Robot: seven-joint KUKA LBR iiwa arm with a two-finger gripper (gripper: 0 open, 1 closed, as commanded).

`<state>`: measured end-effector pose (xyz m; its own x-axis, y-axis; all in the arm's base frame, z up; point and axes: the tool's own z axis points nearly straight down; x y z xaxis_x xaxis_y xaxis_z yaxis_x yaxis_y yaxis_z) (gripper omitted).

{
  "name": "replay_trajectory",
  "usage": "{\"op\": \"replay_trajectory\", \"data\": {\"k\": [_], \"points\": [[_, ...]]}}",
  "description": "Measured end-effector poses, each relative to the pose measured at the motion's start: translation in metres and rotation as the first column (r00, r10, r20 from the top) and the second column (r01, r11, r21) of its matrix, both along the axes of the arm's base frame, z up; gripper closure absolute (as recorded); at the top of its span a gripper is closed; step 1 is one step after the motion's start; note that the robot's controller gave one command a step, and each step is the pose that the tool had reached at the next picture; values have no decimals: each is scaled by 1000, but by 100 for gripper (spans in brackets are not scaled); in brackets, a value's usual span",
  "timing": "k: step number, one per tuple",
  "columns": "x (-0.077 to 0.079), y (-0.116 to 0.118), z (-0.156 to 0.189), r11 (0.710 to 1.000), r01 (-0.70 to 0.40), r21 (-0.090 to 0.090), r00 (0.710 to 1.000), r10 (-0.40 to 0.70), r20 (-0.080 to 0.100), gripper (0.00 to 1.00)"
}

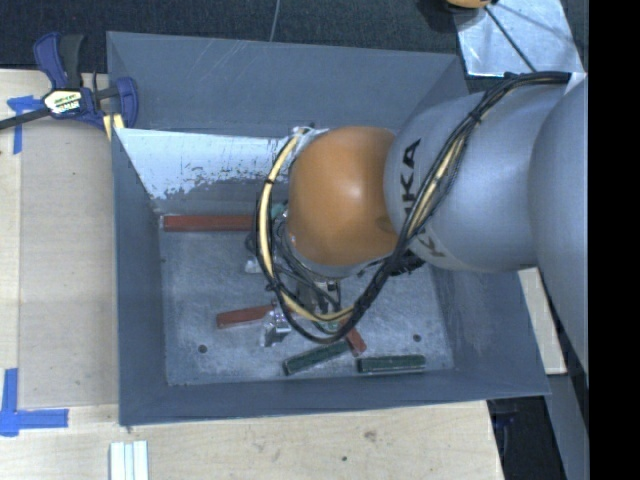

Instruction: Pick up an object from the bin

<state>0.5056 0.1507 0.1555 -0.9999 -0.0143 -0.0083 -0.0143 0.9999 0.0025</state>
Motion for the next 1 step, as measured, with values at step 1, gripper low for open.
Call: {"op": "replay_trajectory", "data": {"k": [1], "points": [[-4,2,-73,916,400,15,916,-400,28,100]]}}
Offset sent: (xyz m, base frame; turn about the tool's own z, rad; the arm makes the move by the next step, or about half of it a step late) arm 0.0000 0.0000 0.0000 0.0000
